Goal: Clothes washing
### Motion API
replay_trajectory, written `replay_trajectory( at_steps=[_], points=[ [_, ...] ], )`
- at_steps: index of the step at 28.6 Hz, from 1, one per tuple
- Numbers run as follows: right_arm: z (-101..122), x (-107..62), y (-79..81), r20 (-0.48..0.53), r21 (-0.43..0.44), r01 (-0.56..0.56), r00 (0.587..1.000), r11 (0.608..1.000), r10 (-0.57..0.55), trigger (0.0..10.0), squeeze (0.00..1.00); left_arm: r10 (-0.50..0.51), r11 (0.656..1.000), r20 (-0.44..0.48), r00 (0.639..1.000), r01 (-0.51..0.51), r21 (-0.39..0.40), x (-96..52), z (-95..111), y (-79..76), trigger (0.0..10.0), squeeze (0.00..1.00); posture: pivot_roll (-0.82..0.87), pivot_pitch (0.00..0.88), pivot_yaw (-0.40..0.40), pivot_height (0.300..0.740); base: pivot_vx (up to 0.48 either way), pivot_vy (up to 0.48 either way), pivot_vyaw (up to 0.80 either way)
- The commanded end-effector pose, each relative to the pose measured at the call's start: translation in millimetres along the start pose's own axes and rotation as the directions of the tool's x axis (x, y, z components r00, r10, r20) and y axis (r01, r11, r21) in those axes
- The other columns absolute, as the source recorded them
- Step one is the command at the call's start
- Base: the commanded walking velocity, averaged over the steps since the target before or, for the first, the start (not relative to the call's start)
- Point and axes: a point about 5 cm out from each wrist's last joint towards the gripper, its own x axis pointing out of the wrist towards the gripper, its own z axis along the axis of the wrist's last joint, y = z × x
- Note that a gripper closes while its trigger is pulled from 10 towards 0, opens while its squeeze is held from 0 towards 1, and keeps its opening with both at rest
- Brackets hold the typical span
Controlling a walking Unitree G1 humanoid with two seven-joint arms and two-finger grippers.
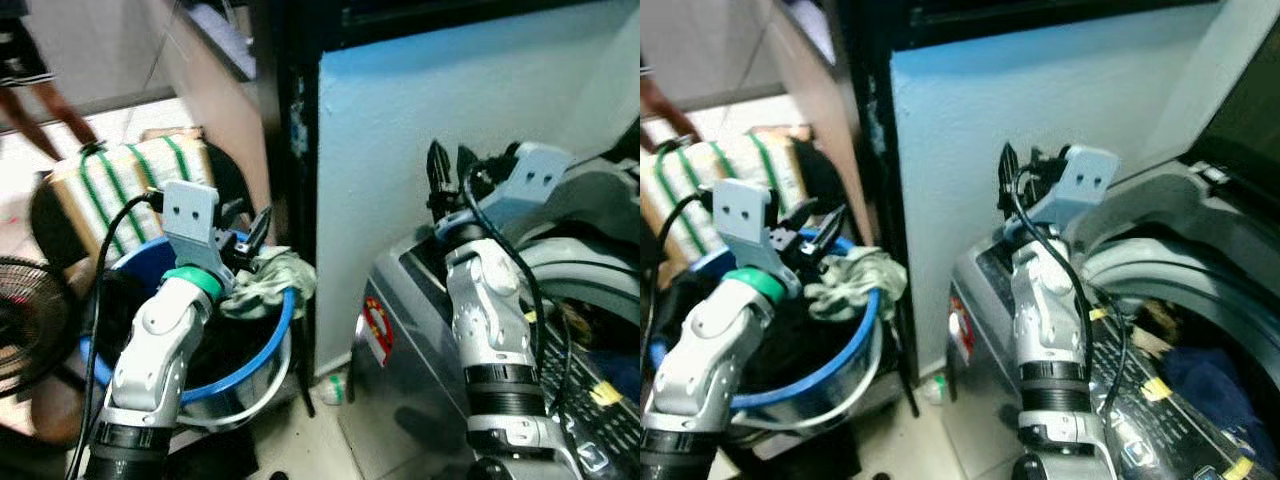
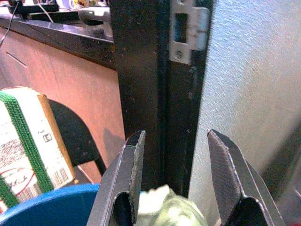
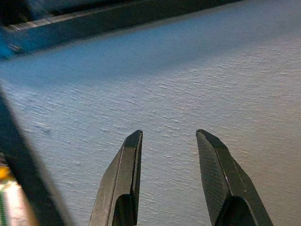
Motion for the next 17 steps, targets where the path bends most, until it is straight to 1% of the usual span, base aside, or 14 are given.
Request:
replay_trajectory(
  at_steps=[1, 5, 7, 8, 9, 10, 11, 12, 13, 15, 16, 17],
  points=[
    [2.1, -0.3, -1.4, 0.016, 0.019, -0.008, 1.000, 1.000, 0.007, 10.0, 0.00, -0.025, 1.000, 0.003, 1.000, 0.025, -0.002, -0.2, 1.2, -2.6, 10.0, 0.00, 0.08, 0.017, 0.067, 0.740, 0.000, 0.000, 0.69],
    [-0.3, -1.7, -1.4, 0.008, 0.022, -0.036, 0.999, 0.999, 0.036, 10.0, 0.00, -0.038, 0.999, 0.002, 0.999, 0.038, -0.005, 0.7, 1.1, -4.0, 10.0, 0.00, 0.08, 0.019, 0.067, 0.740, 0.000, 0.000, 0.69],
    [-7.6, -7.2, -0.1, -0.016, 0.039, -0.095, 0.995, 0.995, 0.095, 10.0, 0.00, -0.048, 0.999, 0.000, 0.999, 0.048, -0.007, 0.7, 0.5, -4.3, 10.0, 0.00, 0.08, 0.019, 0.067, 0.740, 0.000, 0.000, 0.69],
    [-11.6, -12.2, -0.4, -0.031, 0.063, -0.133, 0.990, 0.989, 0.135, 10.0, 0.00, -0.053, 0.999, -0.004, 0.999, 0.053, -0.006, 0.3, 0.0, -4.2, 10.0, 0.00, 0.09, 0.018, 0.069, 0.740, 0.000, 0.000, 0.69],
    [-11.6, -12.2, -0.4, -0.031, 0.063, -0.133, 0.990, 0.989, 0.135, 10.0, 0.00, -0.053, 0.999, -0.004, 0.999, 0.053, -0.006, 0.3, 0.0, -4.2, 10.0, 0.00, 0.09, 0.018, 0.069, 0.740, 0.000, 0.000, 0.69],
    [-14.1, -15.7, -0.7, -0.039, 0.081, -0.158, 0.986, 0.984, 0.162, 10.0, 0.00, -0.057, 0.998, -0.007, 0.998, 0.057, -0.004, 0.0, -0.3, -4.1, 10.0, 0.00, 0.09, 0.018, 0.069, 0.740, 0.000, 0.000, 0.69],
    [-14.7, -20.0, -0.5, -0.039, 0.116, -0.196, 0.979, 0.974, 0.202, 10.0, 0.00, -0.060, 0.998, -0.009, 0.998, 0.060, -0.003, -0.8, -0.3, -3.3, 10.0, 0.00, 0.09, 0.018, 0.069, 0.740, 0.000, 0.000, 0.69],
    [-14.7, -20.0, -0.5, -0.039, 0.116, -0.196, 0.979, 0.974, 0.202, 10.0, 0.00, -0.060, 0.998, -0.009, 0.998, 0.060, -0.003, -0.8, -0.3, -3.3, 10.0, 0.00, 0.09, 0.018, 0.069, 0.740, 0.000, 0.000, 0.69],
    [-14.2, -24.4, 0.1, -0.035, 0.152, -0.239, 0.968, 0.959, 0.247, 10.0, 0.00, -0.060, 0.998, -0.010, 0.998, 0.060, -0.003, -1.7, 0.0, -1.8, 10.0, 0.00, 0.09, 0.018, 0.070, 0.740, 0.000, 0.000, 0.69],
    [-12.4, -31.7, 1.9, -0.024, 0.197, -0.311, 0.947, 0.930, 0.321, 10.0, 0.00, -0.059, 0.998, -0.013, 0.998, 0.059, -0.001, -3.4, 0.2, 0.8, 10.0, 0.00, 0.09, 0.016, 0.072, 0.740, 0.000, 0.000, 0.68],
    [-12.4, -31.7, 1.9, -0.024, 0.197, -0.311, 0.947, 0.930, 0.321, 10.0, 0.00, -0.059, 0.998, -0.013, 0.998, 0.059, -0.001, -3.4, 0.2, 0.8, 10.0, 0.00, 0.09, 0.016, 0.072, 0.740, 0.000, 0.000, 0.68],
    [-11.8, -34.2, 3.1, -0.020, 0.210, -0.339, 0.936, 0.917, 0.350, 10.0, 0.00, -0.060, 0.998, -0.015, 0.998, 0.060, 0.000, -3.9, 0.2, 1.5, 10.0, 0.00, 0.09, 0.016, 0.072, 0.740, 0.000, 0.000, 0.69]
  ],
)
